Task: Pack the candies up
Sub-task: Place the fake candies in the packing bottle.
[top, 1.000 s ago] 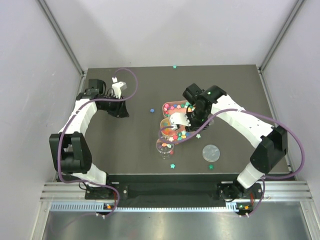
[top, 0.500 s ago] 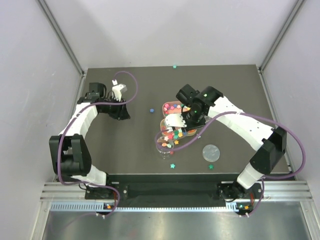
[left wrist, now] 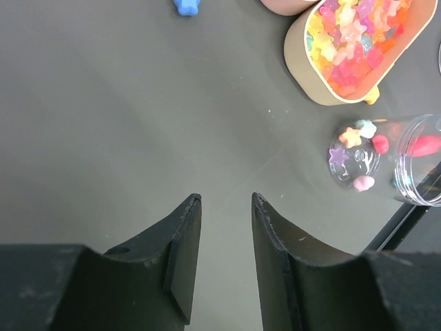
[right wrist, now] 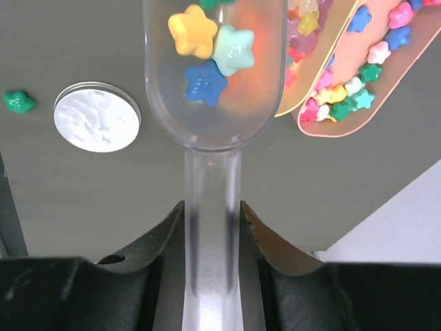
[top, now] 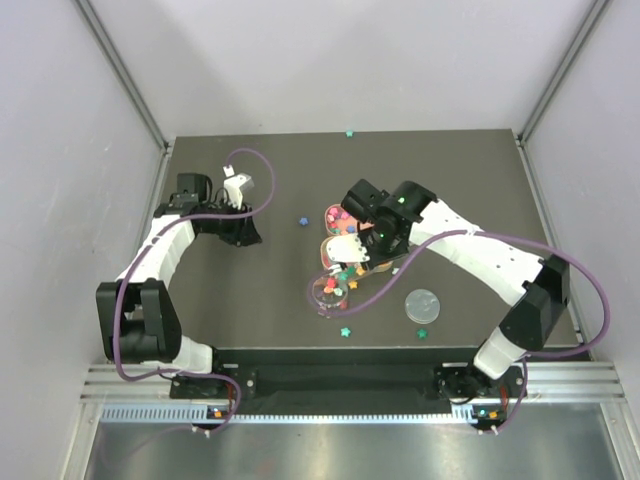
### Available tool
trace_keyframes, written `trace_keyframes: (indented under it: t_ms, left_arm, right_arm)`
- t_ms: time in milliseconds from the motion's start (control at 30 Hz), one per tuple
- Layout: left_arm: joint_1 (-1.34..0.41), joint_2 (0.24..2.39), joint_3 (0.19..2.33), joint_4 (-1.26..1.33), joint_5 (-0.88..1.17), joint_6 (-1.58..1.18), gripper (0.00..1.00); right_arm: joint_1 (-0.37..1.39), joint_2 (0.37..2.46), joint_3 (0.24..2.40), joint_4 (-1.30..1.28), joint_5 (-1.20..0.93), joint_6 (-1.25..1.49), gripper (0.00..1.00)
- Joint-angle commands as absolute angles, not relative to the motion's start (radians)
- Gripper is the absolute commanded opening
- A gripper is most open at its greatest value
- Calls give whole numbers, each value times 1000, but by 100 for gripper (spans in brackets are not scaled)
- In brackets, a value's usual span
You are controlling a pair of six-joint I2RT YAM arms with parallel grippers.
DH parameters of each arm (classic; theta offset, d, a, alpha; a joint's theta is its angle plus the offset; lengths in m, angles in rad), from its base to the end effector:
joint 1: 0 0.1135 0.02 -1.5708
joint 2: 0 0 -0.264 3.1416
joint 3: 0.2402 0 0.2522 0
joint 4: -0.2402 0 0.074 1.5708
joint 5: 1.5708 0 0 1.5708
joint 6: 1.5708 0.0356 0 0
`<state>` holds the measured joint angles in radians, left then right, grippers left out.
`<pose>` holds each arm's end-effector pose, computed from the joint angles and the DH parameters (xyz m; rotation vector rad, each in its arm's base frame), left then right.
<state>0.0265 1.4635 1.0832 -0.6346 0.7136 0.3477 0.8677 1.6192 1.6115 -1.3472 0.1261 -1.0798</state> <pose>0.2952 -0.0155 0.2550 0.6289 2.3031 -0.7435 0.1984 0.2272 0.3285 -2.4139 1.6653 -0.2178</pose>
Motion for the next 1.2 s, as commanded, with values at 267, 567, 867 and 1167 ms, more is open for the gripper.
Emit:
trace_keyframes:
  t_ms: [267,567,867,1167]
  left_arm:
    - [31,1407,1043,-561,756,360,41]
    - [31,1408,1054,-560,770,356,40]
    - [31,1419,1060,-554,764,356,40]
    - [22,1451,1126,-617,821,330,40]
  right_arm:
    - [980,1614,1623,-1471,242,-1005,0]
    - [1006,1595,1615,-1471,328,-1000,0]
    - [1060,1588,1609,-1471,391,-999,0]
    - [971,1608,1704,-1470,410,-1009,0]
